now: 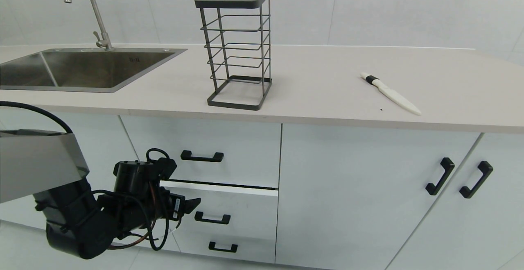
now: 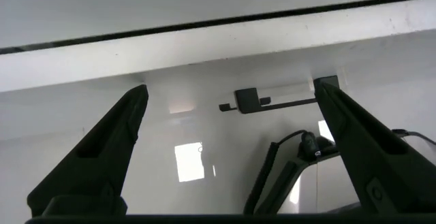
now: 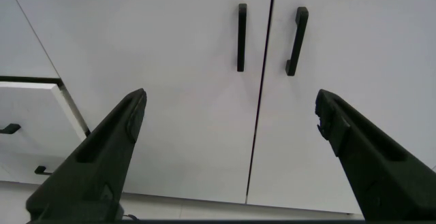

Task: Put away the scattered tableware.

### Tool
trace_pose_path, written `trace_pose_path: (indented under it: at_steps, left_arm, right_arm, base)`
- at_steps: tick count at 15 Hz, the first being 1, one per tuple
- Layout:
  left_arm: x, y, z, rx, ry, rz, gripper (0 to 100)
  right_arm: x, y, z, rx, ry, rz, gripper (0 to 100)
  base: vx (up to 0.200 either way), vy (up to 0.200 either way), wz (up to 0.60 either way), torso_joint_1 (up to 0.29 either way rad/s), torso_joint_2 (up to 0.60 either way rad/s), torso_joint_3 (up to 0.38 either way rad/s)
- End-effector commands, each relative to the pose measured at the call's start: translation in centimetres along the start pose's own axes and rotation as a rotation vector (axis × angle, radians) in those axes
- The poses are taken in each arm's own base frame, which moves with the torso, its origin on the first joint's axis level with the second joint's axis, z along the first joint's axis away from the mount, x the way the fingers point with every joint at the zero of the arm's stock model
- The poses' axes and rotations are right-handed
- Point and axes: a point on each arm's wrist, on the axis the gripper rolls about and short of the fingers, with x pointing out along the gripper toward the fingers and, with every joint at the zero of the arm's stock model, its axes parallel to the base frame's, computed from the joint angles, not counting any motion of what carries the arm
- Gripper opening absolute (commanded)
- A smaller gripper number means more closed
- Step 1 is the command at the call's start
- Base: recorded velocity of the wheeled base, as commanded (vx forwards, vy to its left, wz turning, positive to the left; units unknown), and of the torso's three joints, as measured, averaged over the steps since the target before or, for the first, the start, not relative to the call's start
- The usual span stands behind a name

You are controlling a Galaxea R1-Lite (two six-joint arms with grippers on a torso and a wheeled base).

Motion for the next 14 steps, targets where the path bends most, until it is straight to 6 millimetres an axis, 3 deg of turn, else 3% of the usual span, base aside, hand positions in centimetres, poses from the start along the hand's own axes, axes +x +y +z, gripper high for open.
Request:
trace_pose_path:
  at_steps: [1,9,11,14]
  left_arm:
    - [0.6,0.1,0.1,-0.001,-0.005,-0.001,100]
    - [1.0,0.4,0.1,-0.008,-0.028,0.010,100]
    - [-0.4,0.2,-0.8,-0.010,-0.002,0.009,100]
    - [-6.4,-0.8,-1.3,0.007,-0.051,-0.004,100]
  right_arm:
    - [0.0,0.0,0.0,0.000,0.001,0.000,100]
    - [0.0,0.0,0.0,0.000,0.001,0.000,100]
    - [0.0,0.0,0.0,0.000,0.001,0.000,100]
    - [0.0,0.0,0.0,0.000,0.001,0.000,100]
  base:
    - [0.000,0.000,0.00,0.000,0.00,0.000]
    - [0.000,0.000,0.00,0.000,0.00,0.000]
    - [0.000,0.000,0.00,0.000,0.00,0.000]
    - [0.000,0.000,0.00,0.000,0.00,0.000]
